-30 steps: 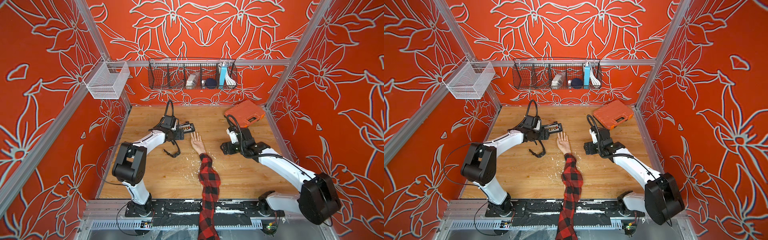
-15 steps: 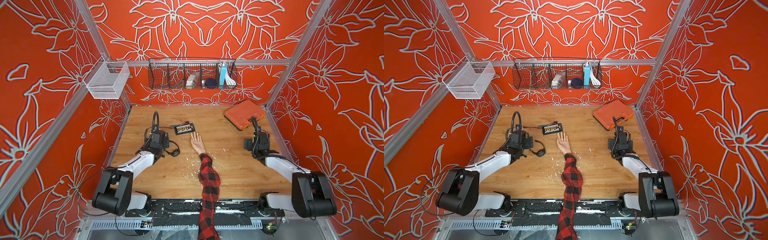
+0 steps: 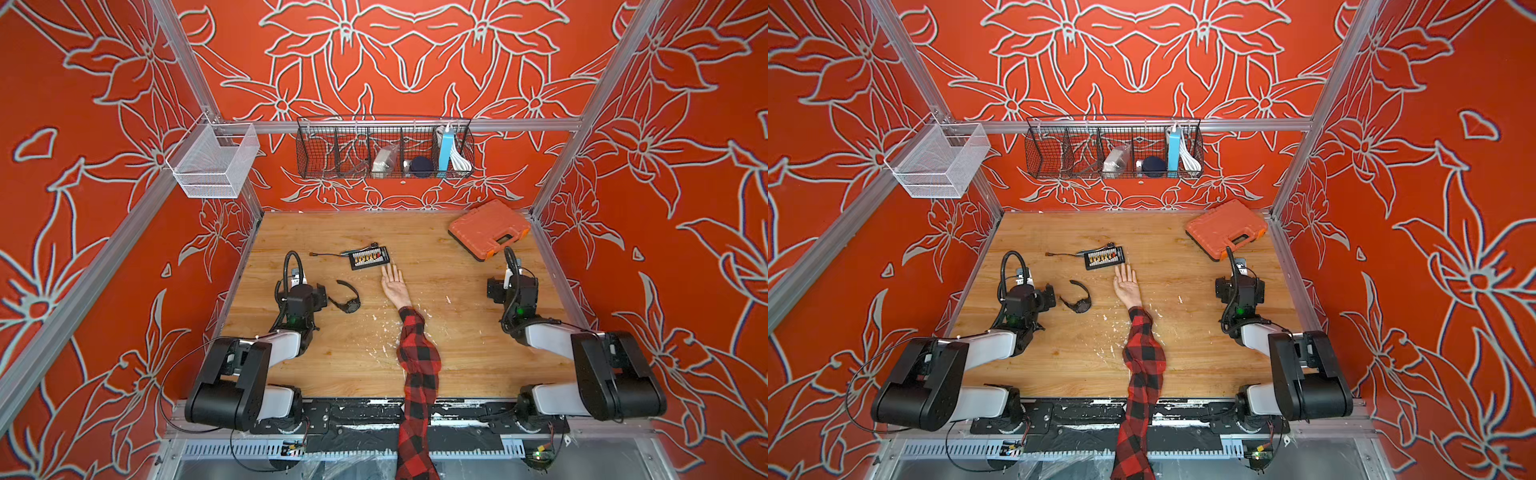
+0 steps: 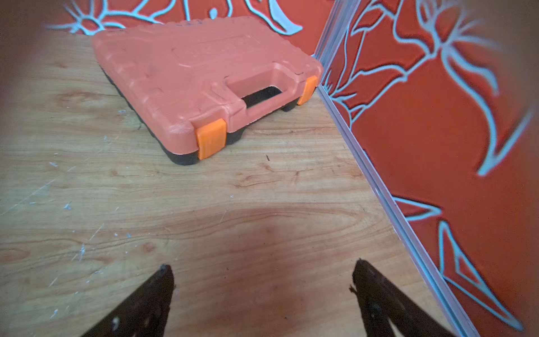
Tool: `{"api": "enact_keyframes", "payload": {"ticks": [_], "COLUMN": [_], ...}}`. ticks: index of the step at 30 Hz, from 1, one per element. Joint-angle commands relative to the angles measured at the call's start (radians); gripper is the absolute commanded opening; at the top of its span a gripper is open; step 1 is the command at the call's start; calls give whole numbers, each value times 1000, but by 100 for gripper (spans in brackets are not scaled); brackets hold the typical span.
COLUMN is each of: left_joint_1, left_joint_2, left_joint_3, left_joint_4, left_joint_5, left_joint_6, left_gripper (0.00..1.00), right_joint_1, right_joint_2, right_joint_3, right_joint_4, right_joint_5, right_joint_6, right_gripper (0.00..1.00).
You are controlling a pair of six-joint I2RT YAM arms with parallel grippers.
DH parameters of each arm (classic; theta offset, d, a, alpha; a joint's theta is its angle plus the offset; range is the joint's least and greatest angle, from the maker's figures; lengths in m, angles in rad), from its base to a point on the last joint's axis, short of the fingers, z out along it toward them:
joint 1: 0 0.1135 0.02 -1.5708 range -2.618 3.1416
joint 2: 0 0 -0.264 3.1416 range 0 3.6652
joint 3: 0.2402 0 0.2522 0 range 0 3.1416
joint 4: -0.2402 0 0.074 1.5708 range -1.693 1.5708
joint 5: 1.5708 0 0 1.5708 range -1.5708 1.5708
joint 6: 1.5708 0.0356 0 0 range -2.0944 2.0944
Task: Take off the watch
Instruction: Reset both arms
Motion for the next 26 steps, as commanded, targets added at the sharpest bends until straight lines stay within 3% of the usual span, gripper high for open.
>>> {"api": "enact_keyframes", "payload": {"ticks": [1,2,4,6,26], "left_joint_1": [16,17,19,20,20], "left_joint_2": [68,41,59,40,42], "left_joint_3": [-11,7,-5,7,1], "left_joint_4": [180,99,151,93,115], "left_joint_5": [99,103,104,107,111], "left_joint_6": [7,0,6,-1,3], "left_gripper": [98,98,98,98,98], "right_joint_1": [-15,-15,-16,-18,-28], "right_joint_2": [28,53,24,45,30], "right_joint_3": [-51,-66,-44,-56,-39], "right_joint_4": [152,220,125,183,127], "right_joint_5": [-89,-92,-94,-96,-118], "right_joint_6": [-39,-42,-35,-38,-33], "right_gripper": [97,96,98,98,98]}}
